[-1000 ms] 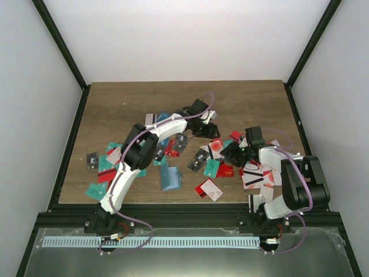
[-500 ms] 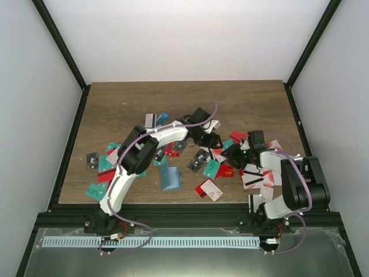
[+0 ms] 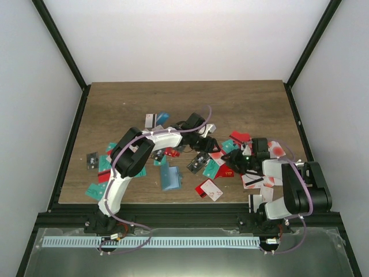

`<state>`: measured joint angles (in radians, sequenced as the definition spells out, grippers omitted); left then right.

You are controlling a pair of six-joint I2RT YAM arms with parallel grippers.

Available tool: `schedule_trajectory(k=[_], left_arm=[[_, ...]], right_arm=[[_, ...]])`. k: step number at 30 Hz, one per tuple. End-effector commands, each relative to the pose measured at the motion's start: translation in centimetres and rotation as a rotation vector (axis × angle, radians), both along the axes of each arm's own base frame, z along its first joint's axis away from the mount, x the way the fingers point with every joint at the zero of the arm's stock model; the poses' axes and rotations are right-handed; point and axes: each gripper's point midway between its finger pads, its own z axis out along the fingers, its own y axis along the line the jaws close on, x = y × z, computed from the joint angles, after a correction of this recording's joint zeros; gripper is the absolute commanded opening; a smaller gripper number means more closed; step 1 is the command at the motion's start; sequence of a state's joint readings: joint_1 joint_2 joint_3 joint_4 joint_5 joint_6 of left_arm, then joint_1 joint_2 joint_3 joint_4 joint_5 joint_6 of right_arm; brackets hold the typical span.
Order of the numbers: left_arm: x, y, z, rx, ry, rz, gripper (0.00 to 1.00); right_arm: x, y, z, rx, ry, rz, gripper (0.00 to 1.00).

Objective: Put the credit cards into the card holder

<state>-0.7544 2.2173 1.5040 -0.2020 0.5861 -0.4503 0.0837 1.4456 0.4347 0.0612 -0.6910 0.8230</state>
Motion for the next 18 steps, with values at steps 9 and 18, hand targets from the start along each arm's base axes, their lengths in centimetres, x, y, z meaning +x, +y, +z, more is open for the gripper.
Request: schedule_trajectory(k=[9,18], left_arm=[[-6.6,0.6,-4.4,0.057,0.246,-0.064,0.62],[-7.4,1.2,-4.6,0.054,0.277,-0.044,0.62]], right_arm=[[-1.2,0.6,0.8,0.095,-0.068,0.031,0.38],[-0.2,0.0,2.0,0.133,-0.113,-0.036,0.38]])
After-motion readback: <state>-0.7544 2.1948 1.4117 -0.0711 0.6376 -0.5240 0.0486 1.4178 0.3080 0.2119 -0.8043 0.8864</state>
